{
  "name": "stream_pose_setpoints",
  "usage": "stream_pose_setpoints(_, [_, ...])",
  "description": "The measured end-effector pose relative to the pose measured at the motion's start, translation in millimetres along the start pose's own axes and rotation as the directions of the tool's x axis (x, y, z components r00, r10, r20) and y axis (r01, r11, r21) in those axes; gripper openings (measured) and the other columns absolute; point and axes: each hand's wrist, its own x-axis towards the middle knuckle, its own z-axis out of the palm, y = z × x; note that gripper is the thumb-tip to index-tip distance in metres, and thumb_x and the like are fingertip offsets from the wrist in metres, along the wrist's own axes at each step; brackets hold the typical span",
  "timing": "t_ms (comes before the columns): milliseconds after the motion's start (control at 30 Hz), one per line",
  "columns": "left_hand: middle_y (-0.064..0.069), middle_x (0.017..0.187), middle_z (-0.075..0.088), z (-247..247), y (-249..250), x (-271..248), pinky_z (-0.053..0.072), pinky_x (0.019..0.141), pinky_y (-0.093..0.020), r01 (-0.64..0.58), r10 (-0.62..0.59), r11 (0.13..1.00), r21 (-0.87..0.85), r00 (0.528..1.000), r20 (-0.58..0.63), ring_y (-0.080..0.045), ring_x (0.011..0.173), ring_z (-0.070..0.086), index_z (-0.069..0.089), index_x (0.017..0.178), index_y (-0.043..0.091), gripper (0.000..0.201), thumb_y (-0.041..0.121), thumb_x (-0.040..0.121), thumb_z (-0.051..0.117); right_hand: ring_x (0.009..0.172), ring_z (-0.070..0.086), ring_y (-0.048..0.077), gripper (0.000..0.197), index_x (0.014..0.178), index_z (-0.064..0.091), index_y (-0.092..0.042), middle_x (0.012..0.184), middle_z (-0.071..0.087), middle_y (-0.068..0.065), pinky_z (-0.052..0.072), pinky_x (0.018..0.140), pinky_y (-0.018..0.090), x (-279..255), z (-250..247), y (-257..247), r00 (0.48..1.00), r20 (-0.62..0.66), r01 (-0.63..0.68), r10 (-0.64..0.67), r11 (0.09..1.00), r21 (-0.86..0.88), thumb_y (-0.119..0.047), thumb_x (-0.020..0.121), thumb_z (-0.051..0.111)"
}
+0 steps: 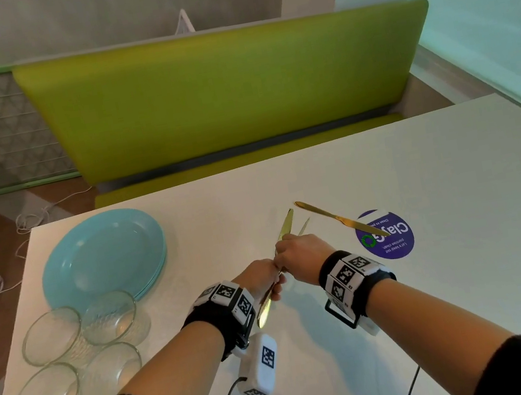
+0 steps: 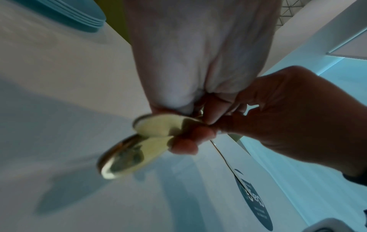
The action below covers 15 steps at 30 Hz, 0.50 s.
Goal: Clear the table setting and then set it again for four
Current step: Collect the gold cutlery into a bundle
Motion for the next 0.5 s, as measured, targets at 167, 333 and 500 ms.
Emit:
stream_pose_setpoints(167, [-0.005,0.066,0.042,-0.6,4.3,9.4,0.033,0.047,-0.024,-0.007,0.008,1.0,0.021,0.999,-0.032,-0.015,0.052,0.037,0.048,0.081,0.006,0.023,-0.004,0.091,0.029,0.113,0.053,0.022,0.033,0.121,0.06,-0.019,0.115,0.061,0.002,0.047,0.084,0.032,6.8,7.8,17.9,0.973,-0.119,-0.179,0.198,0.972,0.154,-0.01,0.093,0.045])
stream_pose_setpoints(333, [-0.003,0.065,0.041,-13.6,7.7,15.5,0.033,0.045,-0.021,-0.022,0.023,1.0,0.019,0.998,-0.054,-0.014,0.052,0.035,0.049,0.094,0.004,0.019,0.005,0.098,0.031,0.115,0.055,0.022,0.036,0.128,0.054,-0.015,0.125,0.057,0.005,0.048,0.093,0.034,8.6,18.1,60.7,0.839,-0.026,-0.525,0.543,0.822,0.221,-0.015,0.094,0.045])
stream_pose_setpoints(500, [-0.004,0.067,0.044,-26.5,13.0,20.3,0.032,0.049,-0.024,-0.042,0.04,0.998,-0.04,0.998,-0.056,-0.015,0.054,0.039,0.052,0.081,0.009,0.028,0.0,0.097,0.03,0.118,0.05,0.023,0.034,0.127,0.051,-0.009,0.125,0.055,0.007,0.045,0.094,0.033,11.7,36.3,98.0,0.713,0.104,-0.701,0.693,0.701,0.132,-0.017,0.095,0.044])
